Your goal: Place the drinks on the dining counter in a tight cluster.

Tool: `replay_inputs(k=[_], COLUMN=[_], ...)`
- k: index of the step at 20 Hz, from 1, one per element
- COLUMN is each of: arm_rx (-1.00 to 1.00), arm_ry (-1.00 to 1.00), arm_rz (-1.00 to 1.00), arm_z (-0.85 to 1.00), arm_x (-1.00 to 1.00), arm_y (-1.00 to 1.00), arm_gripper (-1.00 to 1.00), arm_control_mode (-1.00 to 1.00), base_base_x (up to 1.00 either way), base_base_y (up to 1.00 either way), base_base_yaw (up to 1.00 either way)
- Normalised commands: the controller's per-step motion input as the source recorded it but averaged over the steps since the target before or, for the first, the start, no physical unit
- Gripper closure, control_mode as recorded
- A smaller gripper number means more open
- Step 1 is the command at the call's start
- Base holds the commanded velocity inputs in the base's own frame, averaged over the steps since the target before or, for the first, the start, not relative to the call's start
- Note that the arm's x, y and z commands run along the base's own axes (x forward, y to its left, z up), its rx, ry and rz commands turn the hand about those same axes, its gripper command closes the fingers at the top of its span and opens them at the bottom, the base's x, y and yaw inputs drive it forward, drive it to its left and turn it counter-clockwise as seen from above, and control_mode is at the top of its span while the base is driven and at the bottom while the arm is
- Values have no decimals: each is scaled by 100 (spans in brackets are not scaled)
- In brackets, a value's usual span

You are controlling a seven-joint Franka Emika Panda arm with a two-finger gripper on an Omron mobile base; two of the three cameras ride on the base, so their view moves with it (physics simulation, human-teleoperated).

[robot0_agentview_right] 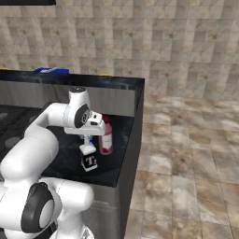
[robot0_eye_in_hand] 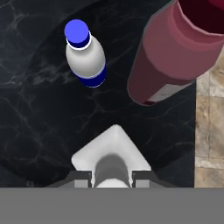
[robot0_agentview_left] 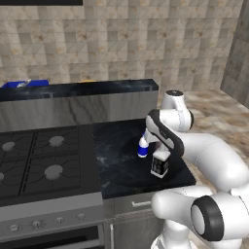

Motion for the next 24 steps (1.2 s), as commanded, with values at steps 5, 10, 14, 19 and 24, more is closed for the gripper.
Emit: replay_inputs(k=[5,10,14,19,24], arm_rx=[0,0,0,0,0], arm_ry=[-2,1,1,-1,-7], arm_rz=[0,0,0,0,0], arm_z=[13,70,86,88,76], arm_x=[-19,-76,-96,-81,-50], arm_y=[0,-10,-16,-4,0], arm_gripper=[100,100,100,100,100], arm_control_mode=[-100,-100,-100,-100,-100], base_base_x=[0,0,0,0,0], base_base_y=[0,0,0,0,0], base_base_yaw=[0,0,0,0,0])
